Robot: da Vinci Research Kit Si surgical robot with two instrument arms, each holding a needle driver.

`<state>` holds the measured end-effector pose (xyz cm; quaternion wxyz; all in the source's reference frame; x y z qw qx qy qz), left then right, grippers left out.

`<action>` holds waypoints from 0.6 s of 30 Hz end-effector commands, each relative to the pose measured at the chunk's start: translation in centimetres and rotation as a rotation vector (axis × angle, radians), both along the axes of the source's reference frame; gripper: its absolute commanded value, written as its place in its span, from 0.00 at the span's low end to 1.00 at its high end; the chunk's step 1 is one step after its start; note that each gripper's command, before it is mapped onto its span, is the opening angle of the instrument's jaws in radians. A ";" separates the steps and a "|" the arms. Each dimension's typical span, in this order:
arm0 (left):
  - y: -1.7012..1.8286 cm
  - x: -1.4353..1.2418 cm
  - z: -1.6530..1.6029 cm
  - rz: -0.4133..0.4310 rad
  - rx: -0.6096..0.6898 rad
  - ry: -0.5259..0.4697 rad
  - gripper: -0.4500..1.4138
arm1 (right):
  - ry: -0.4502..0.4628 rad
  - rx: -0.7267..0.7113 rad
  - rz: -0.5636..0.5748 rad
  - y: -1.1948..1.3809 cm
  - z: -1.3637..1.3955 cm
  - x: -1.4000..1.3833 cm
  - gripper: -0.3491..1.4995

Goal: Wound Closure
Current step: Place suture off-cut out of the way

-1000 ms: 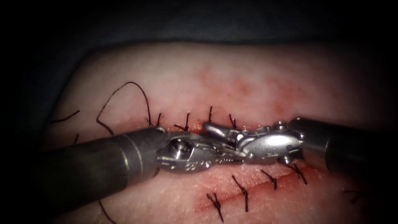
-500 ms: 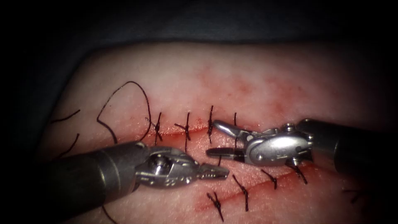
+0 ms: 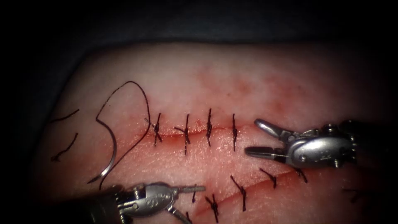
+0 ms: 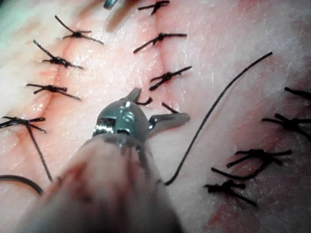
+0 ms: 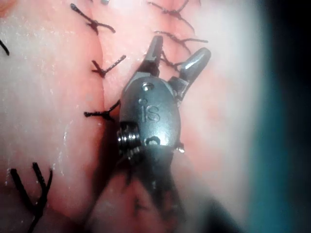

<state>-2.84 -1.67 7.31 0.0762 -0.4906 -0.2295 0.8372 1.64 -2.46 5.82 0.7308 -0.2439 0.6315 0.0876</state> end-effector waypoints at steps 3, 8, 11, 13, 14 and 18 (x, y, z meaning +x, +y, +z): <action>0.12 0.07 0.37 -0.099 -0.034 0.117 0.57 | 0.007 -0.005 0.004 0.04 0.02 0.11 0.49; 0.23 0.47 0.70 -0.141 -0.076 0.292 0.53 | 0.007 -0.006 0.003 0.03 0.03 0.10 0.45; 0.26 0.76 0.72 -0.167 -0.086 0.374 0.52 | 0.006 0.023 0.016 0.01 0.05 0.10 0.45; 0.25 0.81 0.71 -0.173 -0.086 0.384 0.51 | -0.003 0.037 0.028 -0.01 0.06 0.11 0.45; 0.25 0.87 0.68 -0.171 -0.097 0.396 0.50 | -0.012 0.044 0.042 -0.04 0.06 0.13 0.45; 0.25 0.96 0.44 -0.151 -0.150 0.415 0.49 | -0.034 0.060 0.027 -0.12 0.07 0.20 0.45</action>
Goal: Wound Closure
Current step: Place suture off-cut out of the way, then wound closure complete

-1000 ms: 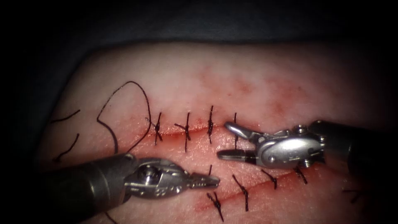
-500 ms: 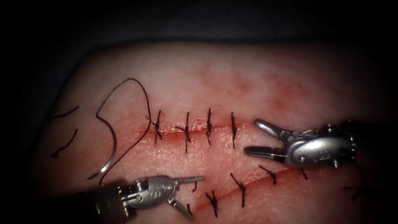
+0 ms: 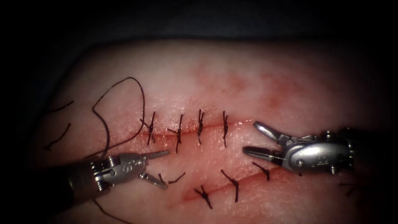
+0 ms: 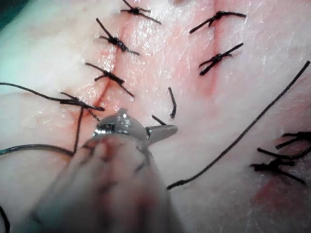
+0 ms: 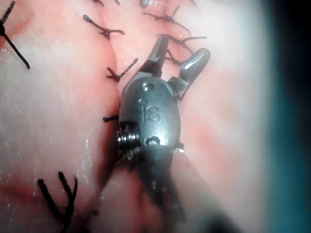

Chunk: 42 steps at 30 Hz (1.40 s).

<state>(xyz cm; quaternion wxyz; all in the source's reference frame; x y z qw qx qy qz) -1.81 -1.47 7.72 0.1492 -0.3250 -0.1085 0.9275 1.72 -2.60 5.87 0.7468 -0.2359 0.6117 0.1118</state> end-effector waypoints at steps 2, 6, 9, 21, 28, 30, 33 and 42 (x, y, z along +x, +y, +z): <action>0.06 -0.07 -0.03 0.006 -0.005 -0.002 0.49 | 0.010 0.039 -0.009 0.00 0.01 0.14 0.43; 0.20 -0.21 -0.42 -0.026 -0.087 -0.054 0.50 | 0.073 0.378 -0.035 -0.20 -0.02 0.36 0.17; 0.26 -0.28 -0.55 -0.045 -0.144 -0.093 0.50 | 0.059 0.484 -0.052 -0.32 -0.04 0.49 0.00; 0.19 -0.49 -0.49 -0.045 -0.203 -0.135 0.65 | 0.075 0.650 0.011 -0.35 0.09 1.05 0.00; 0.22 -0.39 -0.80 -0.091 -0.218 -0.223 0.65 | 0.079 0.658 0.017 -0.26 0.11 0.89 0.00; 0.23 -0.40 -0.96 -0.087 -0.243 -0.263 0.65 | 0.084 0.654 0.013 -0.26 0.07 0.81 0.00; 0.23 -0.44 -1.19 -0.078 -0.259 -0.324 0.64 | 0.087 0.640 0.004 -0.25 -0.03 0.70 0.00; 0.36 -0.60 -1.82 -0.017 -0.323 -0.501 0.52 | 0.095 0.574 0.011 -0.06 -0.33 0.40 0.00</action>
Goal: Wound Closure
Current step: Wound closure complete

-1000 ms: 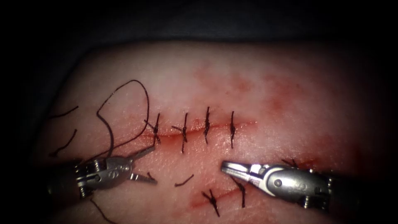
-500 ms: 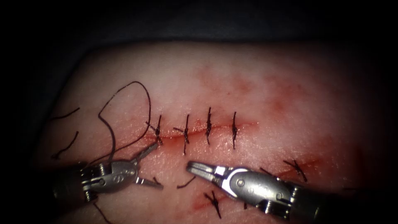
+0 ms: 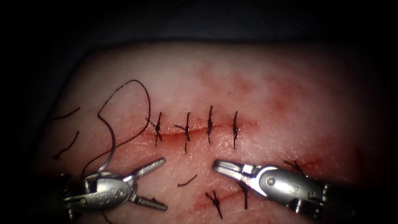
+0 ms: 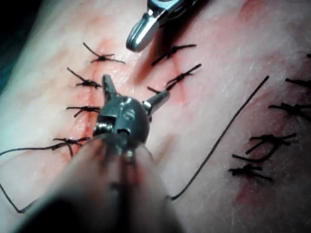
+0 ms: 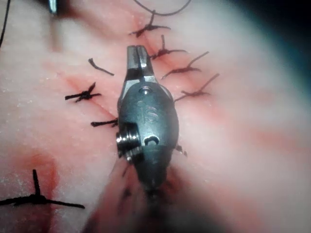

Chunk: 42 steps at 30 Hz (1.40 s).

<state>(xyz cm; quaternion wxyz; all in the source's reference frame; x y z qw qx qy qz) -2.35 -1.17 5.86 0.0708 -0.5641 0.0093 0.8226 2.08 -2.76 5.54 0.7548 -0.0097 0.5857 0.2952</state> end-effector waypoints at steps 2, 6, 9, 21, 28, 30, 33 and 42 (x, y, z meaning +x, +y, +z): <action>0.20 -0.01 -0.05 -0.048 -0.018 -0.045 0.51 | 0.011 0.008 0.007 0.22 -0.10 -0.10 0.26; 0.31 0.07 -0.07 -0.073 -0.021 -0.065 0.51 | 0.015 0.018 0.010 0.31 -0.15 -0.20 0.73; 0.39 0.23 -0.05 -0.103 -0.020 -0.058 0.50 | 0.011 0.010 0.005 0.38 -0.16 -0.31 0.75; 0.63 0.51 -0.06 -0.129 0.012 -0.065 0.51 | -0.060 -0.093 -0.032 0.76 -0.13 -0.61 0.85; 0.84 0.57 -0.09 -0.129 0.034 -0.068 0.51 | -0.099 -0.105 -0.071 0.84 -0.08 -0.62 0.84; 0.85 0.59 -0.09 -0.128 0.035 -0.068 0.51 | -0.099 -0.103 -0.070 0.86 -0.09 -0.62 0.83; 0.83 0.60 -0.08 -0.127 0.033 -0.068 0.51 | -0.100 -0.107 -0.072 0.87 -0.11 -0.62 0.82; 0.81 0.59 -0.08 -0.128 0.032 -0.067 0.51 | -0.103 -0.115 -0.075 0.89 -0.15 -0.62 0.80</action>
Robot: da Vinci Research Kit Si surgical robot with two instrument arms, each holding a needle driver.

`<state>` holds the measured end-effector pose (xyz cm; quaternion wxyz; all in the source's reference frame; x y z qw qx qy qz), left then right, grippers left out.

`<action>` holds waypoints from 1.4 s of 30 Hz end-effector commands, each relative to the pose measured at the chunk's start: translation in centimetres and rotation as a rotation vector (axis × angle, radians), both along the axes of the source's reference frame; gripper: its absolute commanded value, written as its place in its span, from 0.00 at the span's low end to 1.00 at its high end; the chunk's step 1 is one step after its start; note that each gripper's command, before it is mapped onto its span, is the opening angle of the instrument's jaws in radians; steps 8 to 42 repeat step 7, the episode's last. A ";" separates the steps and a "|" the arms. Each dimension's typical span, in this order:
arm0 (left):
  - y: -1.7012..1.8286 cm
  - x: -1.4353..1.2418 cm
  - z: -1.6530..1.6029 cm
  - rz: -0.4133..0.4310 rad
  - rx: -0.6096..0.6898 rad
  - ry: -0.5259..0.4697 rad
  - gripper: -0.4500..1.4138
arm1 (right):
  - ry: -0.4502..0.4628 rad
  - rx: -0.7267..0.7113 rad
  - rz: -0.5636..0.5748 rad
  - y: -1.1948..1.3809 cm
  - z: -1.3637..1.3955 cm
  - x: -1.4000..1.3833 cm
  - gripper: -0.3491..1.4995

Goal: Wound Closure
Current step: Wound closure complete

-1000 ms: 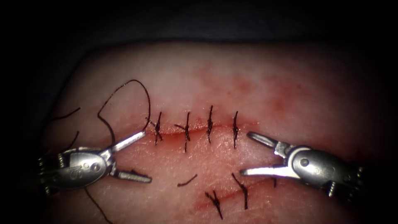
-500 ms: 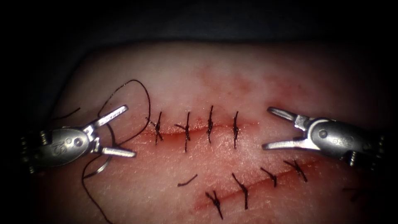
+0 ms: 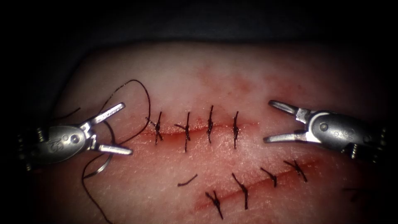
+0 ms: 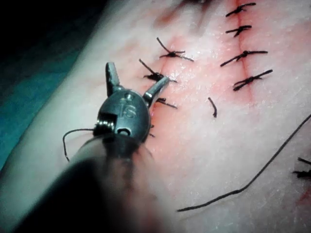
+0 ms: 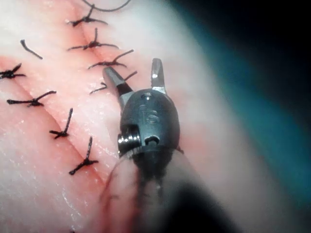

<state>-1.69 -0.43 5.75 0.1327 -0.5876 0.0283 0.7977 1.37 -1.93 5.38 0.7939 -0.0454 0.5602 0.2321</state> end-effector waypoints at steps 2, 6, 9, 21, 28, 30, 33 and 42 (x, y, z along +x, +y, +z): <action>0.09 -0.09 0.04 -0.002 -0.002 -0.002 0.51 | 0.004 -0.003 0.001 0.06 0.01 0.10 0.80; 0.11 -0.13 0.03 -0.005 0.000 -0.001 0.50 | 0.003 -0.010 -0.002 0.04 0.00 0.10 0.78; 0.12 -0.14 0.03 -0.006 0.000 0.000 0.50 | 0.003 -0.010 -0.002 0.03 0.00 0.10 0.78; 0.12 -0.14 0.03 -0.006 0.000 0.000 0.50 | 0.003 -0.010 -0.002 0.03 0.00 0.10 0.78; 0.12 -0.14 0.03 -0.006 0.000 0.000 0.50 | 0.003 -0.010 -0.002 0.03 0.00 0.10 0.78; 0.12 -0.14 0.03 -0.006 0.000 0.000 0.50 | 0.003 -0.010 -0.002 0.03 0.00 0.10 0.78; 0.12 -0.14 0.03 -0.006 0.000 0.000 0.50 | 0.003 -0.010 -0.002 0.03 0.00 0.10 0.78; 0.12 -0.14 0.03 -0.006 0.000 0.000 0.50 | 0.003 -0.010 -0.002 0.03 0.00 0.10 0.78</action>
